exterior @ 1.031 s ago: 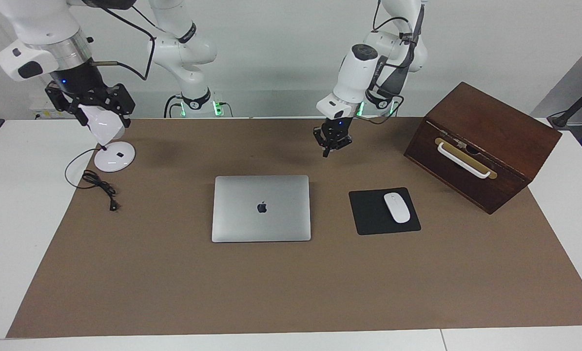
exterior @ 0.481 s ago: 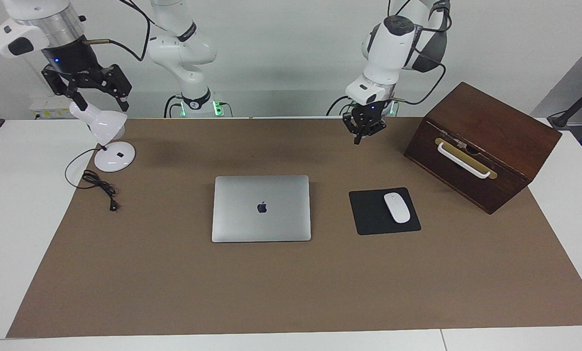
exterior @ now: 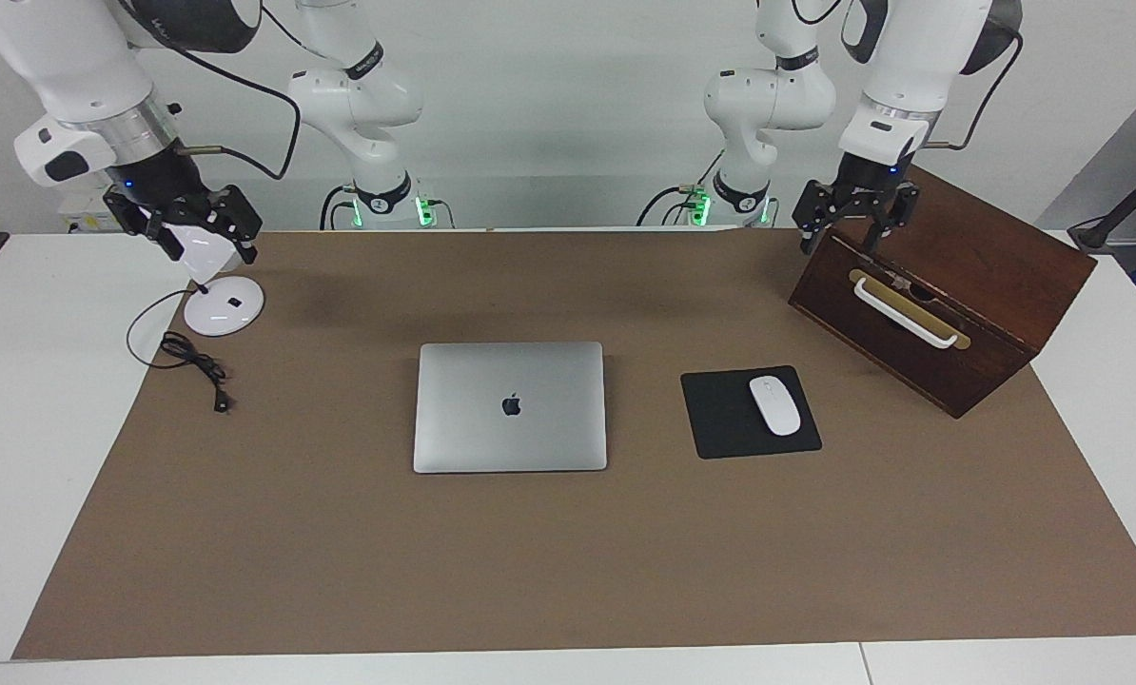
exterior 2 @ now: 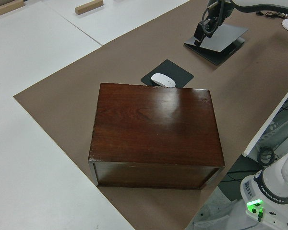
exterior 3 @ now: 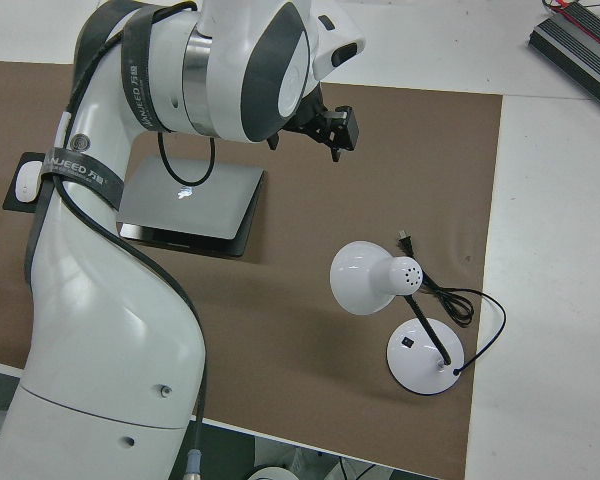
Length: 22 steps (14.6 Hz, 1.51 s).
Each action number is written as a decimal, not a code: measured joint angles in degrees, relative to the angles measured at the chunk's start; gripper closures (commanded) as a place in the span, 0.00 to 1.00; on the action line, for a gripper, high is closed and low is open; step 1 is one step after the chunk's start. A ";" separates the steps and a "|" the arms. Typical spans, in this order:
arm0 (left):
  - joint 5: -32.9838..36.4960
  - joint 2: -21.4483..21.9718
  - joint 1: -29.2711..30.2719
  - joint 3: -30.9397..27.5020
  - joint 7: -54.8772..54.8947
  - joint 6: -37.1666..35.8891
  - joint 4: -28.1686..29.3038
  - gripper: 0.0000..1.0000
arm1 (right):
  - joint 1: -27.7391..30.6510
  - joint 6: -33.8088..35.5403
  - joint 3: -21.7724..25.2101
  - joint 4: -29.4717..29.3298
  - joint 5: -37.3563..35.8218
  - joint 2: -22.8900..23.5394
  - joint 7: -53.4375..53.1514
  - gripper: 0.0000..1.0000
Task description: Close laptop with both arms
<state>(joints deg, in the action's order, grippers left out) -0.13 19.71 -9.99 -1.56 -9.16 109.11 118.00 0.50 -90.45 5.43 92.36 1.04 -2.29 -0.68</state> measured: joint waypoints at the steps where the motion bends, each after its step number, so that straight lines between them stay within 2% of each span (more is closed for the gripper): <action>1: 0.02 -0.94 0.91 0.00 0.06 -2.15 -2.70 0.00 | 0.17 0.00 0.00 0.19 0.00 -0.21 0.01 0.00; 6: 0.03 -9.12 3.84 -0.01 0.18 -12.77 -19.48 0.00 | 0.25 0.00 -0.01 0.79 0.00 -0.95 0.16 0.00; 10: 0.12 -13.76 5.43 -0.05 0.18 -17.42 -26.71 0.00 | 0.38 0.00 -0.01 1.16 -0.07 -1.05 0.92 0.00; 17: 0.12 -17.56 6.66 0.03 2.62 -17.68 -27.64 0.00 | 0.41 -0.01 -0.01 1.39 -0.10 -1.12 0.94 0.00; 22: 0.12 -19.44 7.44 -0.04 6.39 -14.30 -24.90 0.00 | 0.58 -0.01 -0.01 2.24 -0.65 -1.13 0.94 0.00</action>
<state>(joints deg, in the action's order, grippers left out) -0.01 0.27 -2.54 -1.60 -2.77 94.81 93.10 1.08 -90.46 5.42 94.60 0.39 -3.42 0.26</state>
